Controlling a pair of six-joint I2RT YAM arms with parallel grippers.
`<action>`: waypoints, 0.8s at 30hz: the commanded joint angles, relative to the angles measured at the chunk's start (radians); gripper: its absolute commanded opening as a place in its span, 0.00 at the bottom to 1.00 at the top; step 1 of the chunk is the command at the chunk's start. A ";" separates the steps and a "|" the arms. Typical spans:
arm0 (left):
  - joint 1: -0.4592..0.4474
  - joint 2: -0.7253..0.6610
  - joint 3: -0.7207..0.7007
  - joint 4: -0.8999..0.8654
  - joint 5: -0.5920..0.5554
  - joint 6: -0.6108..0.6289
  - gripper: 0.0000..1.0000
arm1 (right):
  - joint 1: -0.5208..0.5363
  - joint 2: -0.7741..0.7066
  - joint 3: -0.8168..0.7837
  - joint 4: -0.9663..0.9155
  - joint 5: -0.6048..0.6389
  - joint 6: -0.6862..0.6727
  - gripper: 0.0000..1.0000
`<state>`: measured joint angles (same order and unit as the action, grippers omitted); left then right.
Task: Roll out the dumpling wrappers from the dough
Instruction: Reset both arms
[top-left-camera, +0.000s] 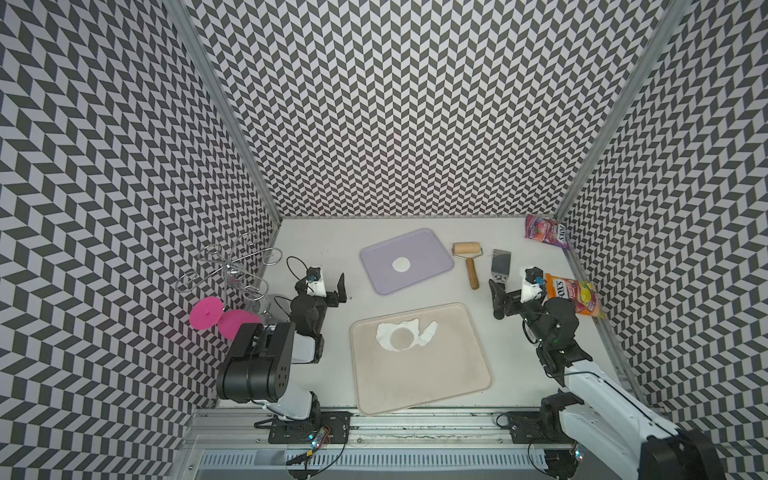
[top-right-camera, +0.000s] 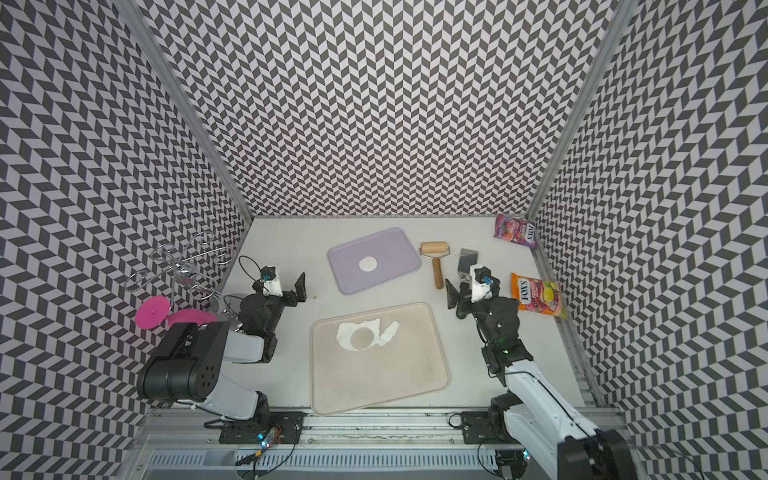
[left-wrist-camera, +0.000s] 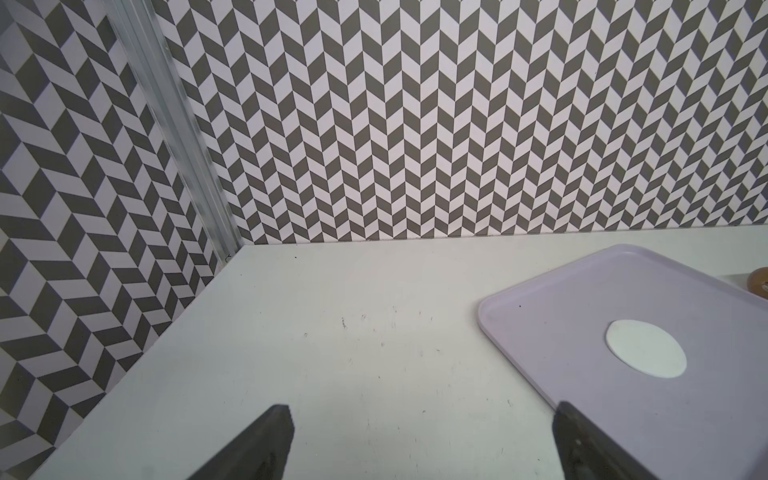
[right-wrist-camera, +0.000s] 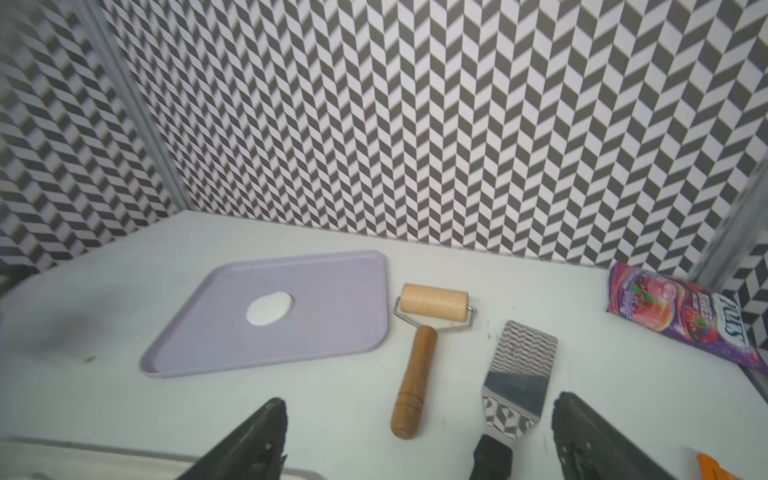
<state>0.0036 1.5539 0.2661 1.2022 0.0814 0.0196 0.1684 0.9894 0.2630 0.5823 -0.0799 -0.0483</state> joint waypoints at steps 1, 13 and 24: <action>0.007 -0.005 0.007 0.004 -0.008 -0.012 1.00 | -0.064 0.133 -0.032 0.300 0.002 -0.013 1.00; 0.008 -0.006 0.007 0.003 -0.007 -0.012 1.00 | -0.141 0.539 -0.086 0.773 -0.083 -0.035 1.00; 0.007 -0.006 0.007 0.004 -0.007 -0.012 1.00 | -0.166 0.549 -0.004 0.665 -0.054 0.004 1.00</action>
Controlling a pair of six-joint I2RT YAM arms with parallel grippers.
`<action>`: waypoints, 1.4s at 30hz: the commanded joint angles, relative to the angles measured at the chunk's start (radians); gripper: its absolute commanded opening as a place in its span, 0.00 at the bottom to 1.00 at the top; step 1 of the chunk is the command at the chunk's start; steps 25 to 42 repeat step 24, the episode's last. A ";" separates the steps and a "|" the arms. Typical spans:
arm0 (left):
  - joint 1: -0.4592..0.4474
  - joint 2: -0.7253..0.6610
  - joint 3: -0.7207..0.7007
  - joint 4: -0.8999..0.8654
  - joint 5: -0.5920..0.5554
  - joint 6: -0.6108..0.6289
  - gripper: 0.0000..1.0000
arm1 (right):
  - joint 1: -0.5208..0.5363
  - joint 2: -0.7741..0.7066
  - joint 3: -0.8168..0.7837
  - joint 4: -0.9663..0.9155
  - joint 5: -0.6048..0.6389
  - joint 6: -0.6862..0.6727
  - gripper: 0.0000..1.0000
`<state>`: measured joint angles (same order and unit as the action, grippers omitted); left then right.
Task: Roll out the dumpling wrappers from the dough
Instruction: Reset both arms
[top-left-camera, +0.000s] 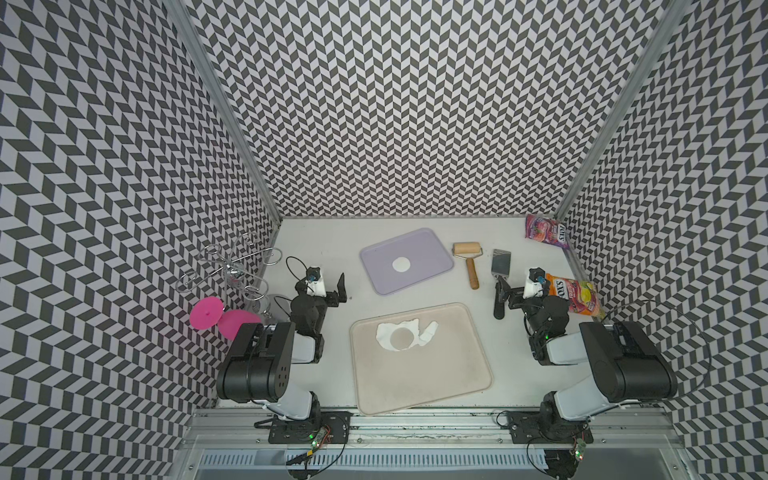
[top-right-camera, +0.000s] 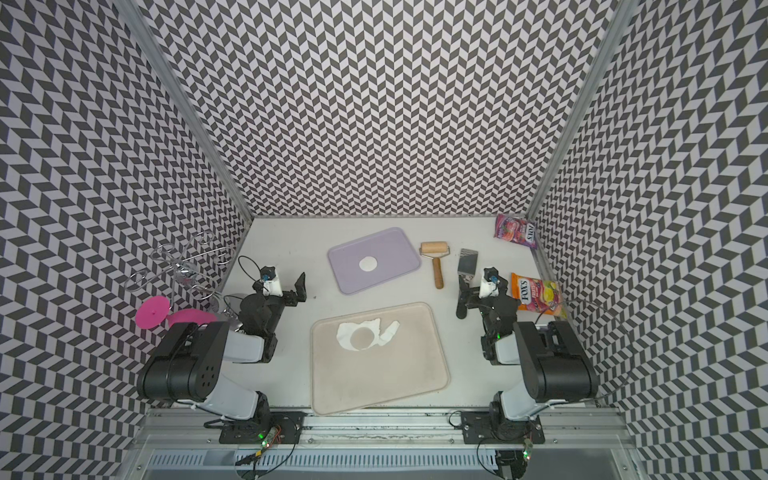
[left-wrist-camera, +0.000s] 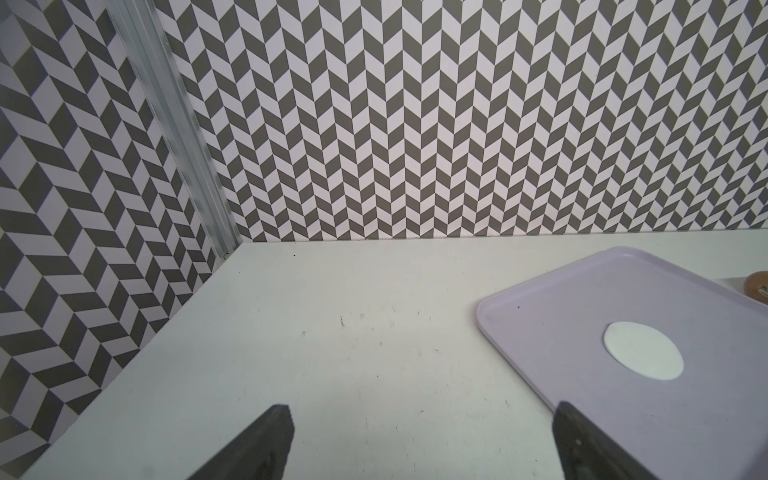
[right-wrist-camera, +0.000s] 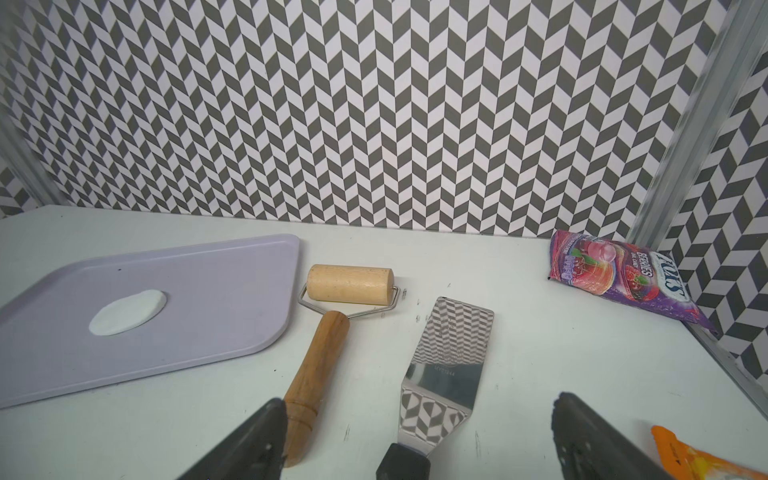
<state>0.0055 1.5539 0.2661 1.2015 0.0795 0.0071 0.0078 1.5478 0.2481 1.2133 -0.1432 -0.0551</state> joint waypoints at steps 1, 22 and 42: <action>0.005 -0.008 0.007 0.003 -0.006 0.001 1.00 | -0.005 0.004 -0.003 0.086 0.010 0.013 1.00; 0.005 -0.006 0.007 0.004 -0.005 0.001 1.00 | 0.033 -0.005 0.036 -0.006 0.179 0.037 1.00; 0.005 -0.006 0.007 0.005 -0.005 0.001 1.00 | 0.032 -0.011 0.028 -0.001 0.175 0.031 1.00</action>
